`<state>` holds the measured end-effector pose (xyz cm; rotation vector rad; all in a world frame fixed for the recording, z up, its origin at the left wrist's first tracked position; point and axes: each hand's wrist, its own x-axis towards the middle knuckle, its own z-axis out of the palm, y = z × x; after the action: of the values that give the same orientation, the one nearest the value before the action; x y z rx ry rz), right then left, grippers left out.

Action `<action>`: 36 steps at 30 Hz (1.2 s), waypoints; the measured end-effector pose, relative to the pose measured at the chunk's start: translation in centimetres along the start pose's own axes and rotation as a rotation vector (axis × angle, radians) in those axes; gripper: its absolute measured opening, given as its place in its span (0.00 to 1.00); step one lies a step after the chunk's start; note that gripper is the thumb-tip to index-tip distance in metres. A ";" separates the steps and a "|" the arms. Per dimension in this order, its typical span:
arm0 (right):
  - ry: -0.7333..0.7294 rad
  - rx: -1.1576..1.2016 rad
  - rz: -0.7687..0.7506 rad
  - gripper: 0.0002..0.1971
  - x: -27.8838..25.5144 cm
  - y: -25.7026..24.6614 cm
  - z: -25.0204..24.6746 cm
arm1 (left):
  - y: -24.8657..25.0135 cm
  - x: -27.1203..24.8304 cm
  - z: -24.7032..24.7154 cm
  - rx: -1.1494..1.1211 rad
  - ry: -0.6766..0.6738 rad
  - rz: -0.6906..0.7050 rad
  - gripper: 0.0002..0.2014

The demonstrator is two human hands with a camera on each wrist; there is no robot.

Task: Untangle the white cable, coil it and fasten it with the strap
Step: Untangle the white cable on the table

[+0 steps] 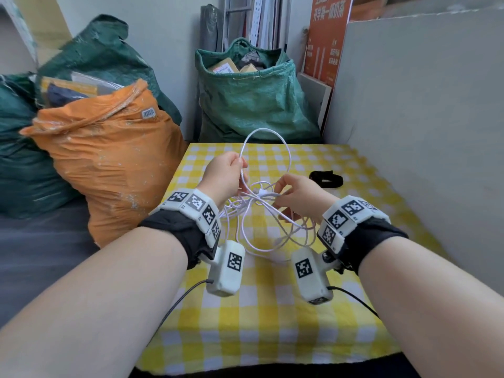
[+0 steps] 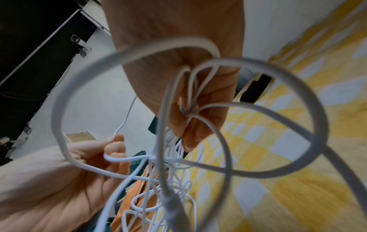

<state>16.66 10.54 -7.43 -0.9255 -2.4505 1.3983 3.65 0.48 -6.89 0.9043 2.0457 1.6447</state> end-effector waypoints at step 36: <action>0.029 0.315 0.134 0.15 -1.2 2.2 -2.0 | -2.4 0.7 -1.5 0.302 0.270 -0.138 0.08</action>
<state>19.38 12.05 -7.99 -1.0385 -2.0961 1.7370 1.53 -0.40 -8.76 0.6391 2.5284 1.4756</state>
